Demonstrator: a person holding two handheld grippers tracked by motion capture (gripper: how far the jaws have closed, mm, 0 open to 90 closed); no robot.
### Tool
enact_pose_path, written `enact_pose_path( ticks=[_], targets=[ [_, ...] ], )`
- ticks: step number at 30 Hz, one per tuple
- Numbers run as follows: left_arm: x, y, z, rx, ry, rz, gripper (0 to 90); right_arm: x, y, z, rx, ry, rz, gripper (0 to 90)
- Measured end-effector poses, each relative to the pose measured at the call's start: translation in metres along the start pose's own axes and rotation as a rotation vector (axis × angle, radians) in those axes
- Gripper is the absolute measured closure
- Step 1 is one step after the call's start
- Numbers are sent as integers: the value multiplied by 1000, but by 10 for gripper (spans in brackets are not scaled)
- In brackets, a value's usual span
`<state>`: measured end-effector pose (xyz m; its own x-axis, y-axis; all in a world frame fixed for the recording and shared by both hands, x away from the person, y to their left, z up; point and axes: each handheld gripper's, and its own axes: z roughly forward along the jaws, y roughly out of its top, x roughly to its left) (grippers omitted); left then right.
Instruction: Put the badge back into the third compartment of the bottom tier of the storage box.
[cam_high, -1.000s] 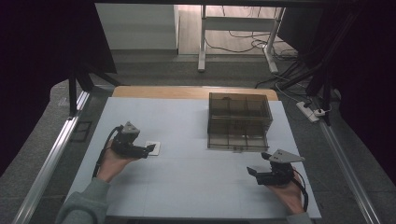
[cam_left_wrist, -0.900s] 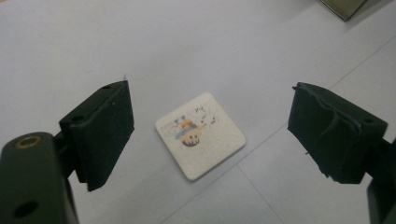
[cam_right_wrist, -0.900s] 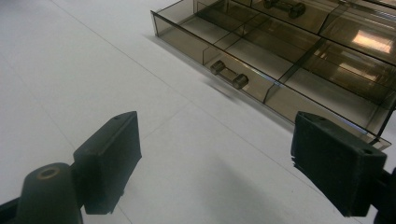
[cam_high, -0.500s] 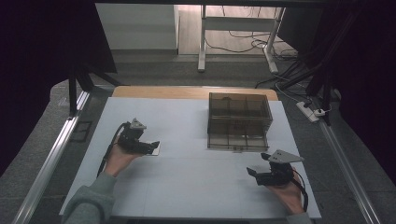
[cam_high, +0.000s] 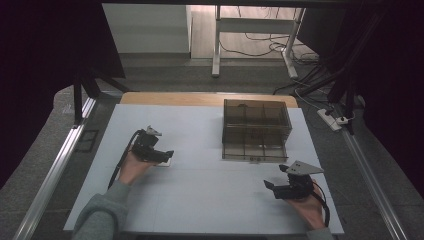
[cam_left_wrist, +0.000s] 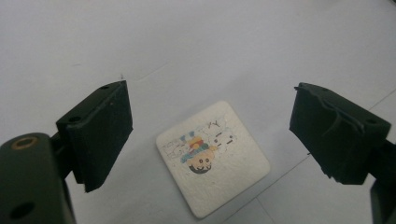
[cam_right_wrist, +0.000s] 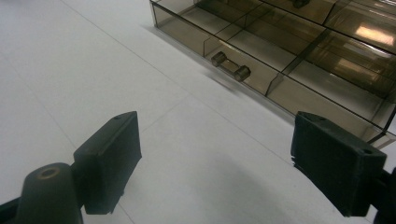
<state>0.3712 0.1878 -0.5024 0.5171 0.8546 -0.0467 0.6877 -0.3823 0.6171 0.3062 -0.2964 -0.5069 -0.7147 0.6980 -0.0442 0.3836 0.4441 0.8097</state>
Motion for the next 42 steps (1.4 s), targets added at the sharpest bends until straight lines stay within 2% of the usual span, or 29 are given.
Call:
enact_pose_path(
  ticks=[9, 14, 24, 30, 31, 35, 42],
  targets=[
    [0, -3, 10, 57, 3, -6, 116, 1, -1, 1, 10, -1, -2, 158],
    [-1, -4, 17, 81, -11, -9, 109, 1, -1, 1, 20, 2, -8, 162],
    [-3, -6, 27, 111, -9, -12, 106, 2, -1, 2, 26, 2, -10, 162],
    [-2, -8, 28, 111, 1, -19, 112, 2, -2, 2, 31, 2, -10, 163],
    [0, -10, 28, 108, 5, -30, 118, 2, -2, 2, 29, 4, -10, 163],
    [1, -12, 29, 120, 12, -26, 149, 2, -2, 2, 30, 3, -10, 163],
    [0, -13, 28, 111, 12, -25, 188, 3, -2, 2, 32, 1, -15, 165]
  ],
)
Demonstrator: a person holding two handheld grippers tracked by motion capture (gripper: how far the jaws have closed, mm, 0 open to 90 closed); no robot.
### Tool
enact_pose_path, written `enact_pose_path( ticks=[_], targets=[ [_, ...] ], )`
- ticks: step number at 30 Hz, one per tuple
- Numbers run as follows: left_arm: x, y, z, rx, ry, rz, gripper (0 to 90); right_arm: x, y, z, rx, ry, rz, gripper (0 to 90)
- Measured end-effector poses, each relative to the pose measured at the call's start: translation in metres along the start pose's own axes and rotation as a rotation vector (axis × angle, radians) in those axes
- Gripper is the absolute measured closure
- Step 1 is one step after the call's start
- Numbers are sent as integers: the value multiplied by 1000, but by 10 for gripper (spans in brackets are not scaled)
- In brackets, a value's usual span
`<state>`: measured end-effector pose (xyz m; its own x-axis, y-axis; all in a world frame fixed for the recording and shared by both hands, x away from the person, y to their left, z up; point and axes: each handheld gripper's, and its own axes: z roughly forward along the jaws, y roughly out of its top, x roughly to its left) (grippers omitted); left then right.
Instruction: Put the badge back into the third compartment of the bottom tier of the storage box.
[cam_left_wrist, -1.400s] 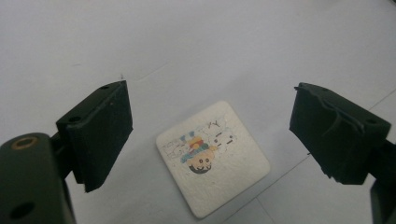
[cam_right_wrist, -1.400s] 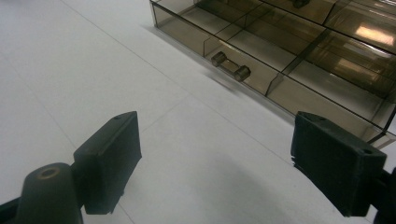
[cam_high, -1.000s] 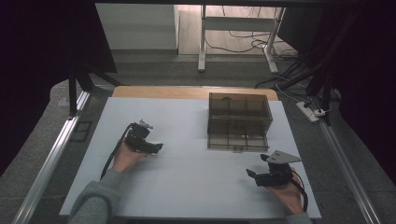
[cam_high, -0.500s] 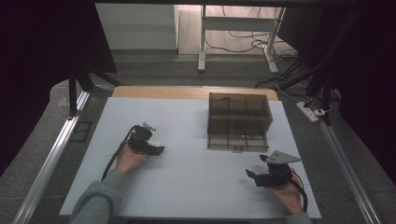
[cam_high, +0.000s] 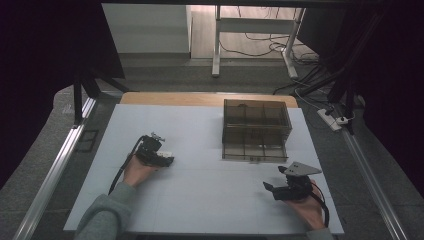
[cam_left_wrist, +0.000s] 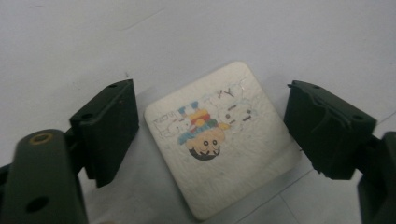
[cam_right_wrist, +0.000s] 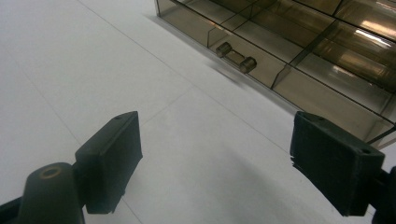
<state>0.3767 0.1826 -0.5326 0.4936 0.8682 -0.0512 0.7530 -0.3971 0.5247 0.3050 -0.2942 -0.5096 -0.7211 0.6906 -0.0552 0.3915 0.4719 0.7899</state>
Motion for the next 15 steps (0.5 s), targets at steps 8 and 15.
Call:
enact_pose_path(
  ticks=[8, 15],
  targets=[
    [1, -1, -2, -3, -10, 18, 256, 0, 0, -1, 3, -6, -4, 165],
    [2, -2, -3, -5, -15, 10, 286, 0, 0, -2, 2, -5, -6, 165]
  ],
)
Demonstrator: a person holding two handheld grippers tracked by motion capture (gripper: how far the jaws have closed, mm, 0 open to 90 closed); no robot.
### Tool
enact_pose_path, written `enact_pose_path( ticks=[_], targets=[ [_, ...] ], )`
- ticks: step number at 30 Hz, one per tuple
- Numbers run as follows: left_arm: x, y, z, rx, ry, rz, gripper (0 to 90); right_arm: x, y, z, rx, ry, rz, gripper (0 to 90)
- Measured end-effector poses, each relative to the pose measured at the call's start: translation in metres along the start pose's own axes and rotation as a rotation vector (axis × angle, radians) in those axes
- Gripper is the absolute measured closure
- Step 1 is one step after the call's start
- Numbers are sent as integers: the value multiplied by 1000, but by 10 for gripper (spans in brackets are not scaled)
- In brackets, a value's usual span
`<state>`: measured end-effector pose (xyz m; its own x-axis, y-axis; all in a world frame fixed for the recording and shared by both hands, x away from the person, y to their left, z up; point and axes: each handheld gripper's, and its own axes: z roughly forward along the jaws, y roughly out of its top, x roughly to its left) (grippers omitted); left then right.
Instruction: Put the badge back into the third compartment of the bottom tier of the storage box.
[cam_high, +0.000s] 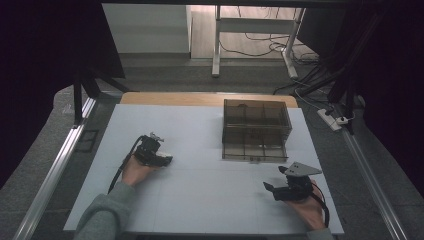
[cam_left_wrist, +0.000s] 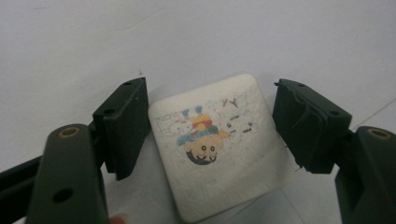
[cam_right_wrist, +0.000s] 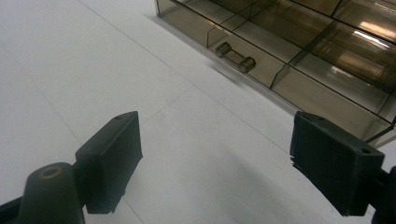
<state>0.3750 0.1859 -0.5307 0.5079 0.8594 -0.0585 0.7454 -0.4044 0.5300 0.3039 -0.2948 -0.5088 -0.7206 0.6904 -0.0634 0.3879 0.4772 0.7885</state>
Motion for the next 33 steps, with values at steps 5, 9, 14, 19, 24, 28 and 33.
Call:
enact_pose_path(
  ticks=[5, 9, 14, 19, 24, 28, 33],
  targets=[
    [1, 0, -1, -1, -6, -4, 296, 0, 0, 0, 1, -4, 0, 165],
    [1, -1, -1, -1, -8, -4, 301, 0, 0, 0, 1, -5, 0, 166],
    [2, -1, -2, -2, -13, -6, 309, 0, 0, -1, 0, -6, 0, 166],
    [2, -1, -2, -10, -15, -8, 326, 0, 0, -1, -1, -6, -1, 166],
    [2, -1, -3, -10, -13, -6, 326, 0, 0, 0, -14, -2, 3, 166],
    [2, -1, -3, -12, -12, -3, 326, 0, -1, 0, -12, -2, 2, 166],
    [2, -1, -4, -22, -17, -2, 328, 0, -1, -1, -12, -4, 1, 166]
  ],
)
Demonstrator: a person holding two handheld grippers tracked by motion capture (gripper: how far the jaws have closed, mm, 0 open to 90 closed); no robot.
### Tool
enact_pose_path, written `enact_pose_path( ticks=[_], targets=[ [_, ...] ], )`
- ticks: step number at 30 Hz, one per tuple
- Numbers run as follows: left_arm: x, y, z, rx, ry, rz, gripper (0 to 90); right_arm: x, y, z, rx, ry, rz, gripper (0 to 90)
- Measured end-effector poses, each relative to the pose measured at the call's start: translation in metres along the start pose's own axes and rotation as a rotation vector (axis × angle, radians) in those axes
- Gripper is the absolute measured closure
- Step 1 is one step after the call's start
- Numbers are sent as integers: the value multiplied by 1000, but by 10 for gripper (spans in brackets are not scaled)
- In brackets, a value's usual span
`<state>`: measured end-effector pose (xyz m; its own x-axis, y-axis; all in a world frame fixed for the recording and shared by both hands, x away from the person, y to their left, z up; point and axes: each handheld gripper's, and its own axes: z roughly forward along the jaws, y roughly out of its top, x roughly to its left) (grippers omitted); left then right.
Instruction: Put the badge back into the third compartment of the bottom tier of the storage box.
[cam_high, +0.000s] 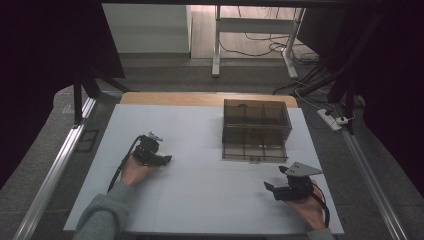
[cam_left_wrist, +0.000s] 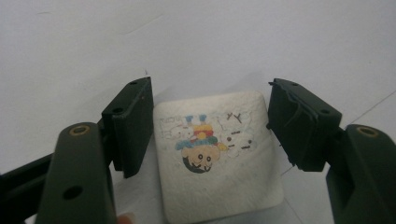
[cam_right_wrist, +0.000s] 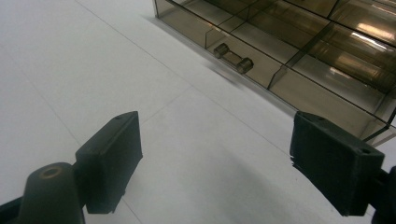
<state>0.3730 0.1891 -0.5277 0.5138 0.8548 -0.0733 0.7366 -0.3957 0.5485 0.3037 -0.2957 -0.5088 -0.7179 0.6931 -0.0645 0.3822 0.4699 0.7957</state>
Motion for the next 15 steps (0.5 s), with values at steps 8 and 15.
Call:
enact_pose_path(
  ticks=[8, 15],
  targets=[
    [-1, 0, -2, -11, -11, 5, 330, 0, 0, 0, 0, 0, 0, 166],
    [-2, 1, -2, -16, -16, 6, 330, 0, 0, 0, 1, 0, 0, 166]
  ],
)
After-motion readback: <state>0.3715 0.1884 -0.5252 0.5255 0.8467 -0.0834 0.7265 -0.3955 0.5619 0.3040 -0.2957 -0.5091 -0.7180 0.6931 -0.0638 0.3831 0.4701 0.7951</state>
